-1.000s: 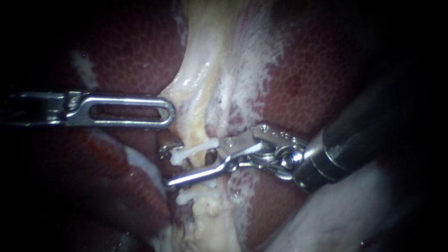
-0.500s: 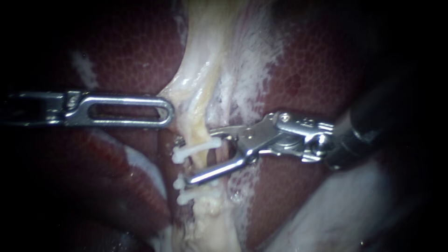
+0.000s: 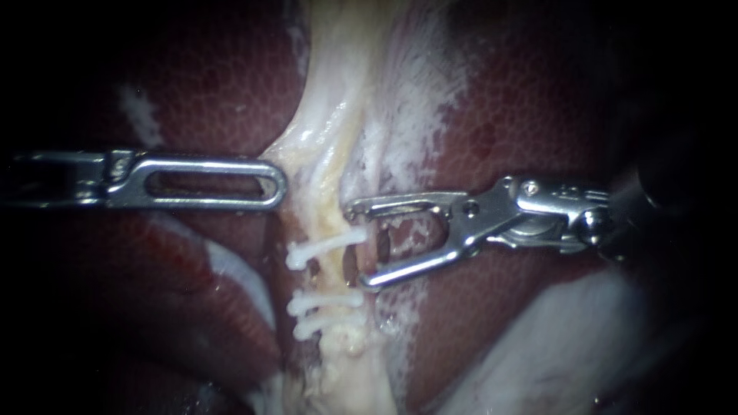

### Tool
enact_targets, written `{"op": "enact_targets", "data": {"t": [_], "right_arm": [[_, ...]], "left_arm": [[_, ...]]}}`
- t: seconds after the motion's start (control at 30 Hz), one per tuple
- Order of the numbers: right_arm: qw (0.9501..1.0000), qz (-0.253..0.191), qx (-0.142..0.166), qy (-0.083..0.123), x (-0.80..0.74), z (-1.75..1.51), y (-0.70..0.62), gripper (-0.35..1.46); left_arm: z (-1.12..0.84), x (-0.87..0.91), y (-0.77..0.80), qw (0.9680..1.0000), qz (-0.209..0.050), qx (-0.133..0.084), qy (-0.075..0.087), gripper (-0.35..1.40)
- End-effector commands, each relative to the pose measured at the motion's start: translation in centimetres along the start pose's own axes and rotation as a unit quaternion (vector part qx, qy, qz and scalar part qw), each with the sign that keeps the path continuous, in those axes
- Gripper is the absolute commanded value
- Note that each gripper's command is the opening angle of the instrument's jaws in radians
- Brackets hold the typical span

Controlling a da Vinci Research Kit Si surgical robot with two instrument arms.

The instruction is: Going back third clip left tube

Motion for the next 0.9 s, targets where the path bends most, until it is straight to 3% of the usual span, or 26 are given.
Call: {"op": "enact_targets", "data": {"t": [0.03,0.23,0.63,0.9], "right_arm": [[1.0000,-0.001,-0.002,0.000,0.00,-0.04,-0.01,0.60],[0.9999,-0.014,-0.006,-0.003,0.07,-0.27,-0.12,0.60],[0.9991,-0.038,-0.016,-0.012,0.37,-0.62,-0.28,0.60],[0.9990,-0.039,-0.017,-0.015,0.41,-0.73,-0.32,0.60]], "left_arm": [[0.00,0.00,0.00,1.0000,0.000,0.000,0.000,-0.35],[0.00,0.00,0.01,1.0000,0.000,0.000,0.000,-0.35],[0.00,0.00,0.01,1.0000,0.000,0.000,0.000,-0.35],[0.00,0.00,0.01,1.0000,0.000,0.000,0.000,-0.35]]}}
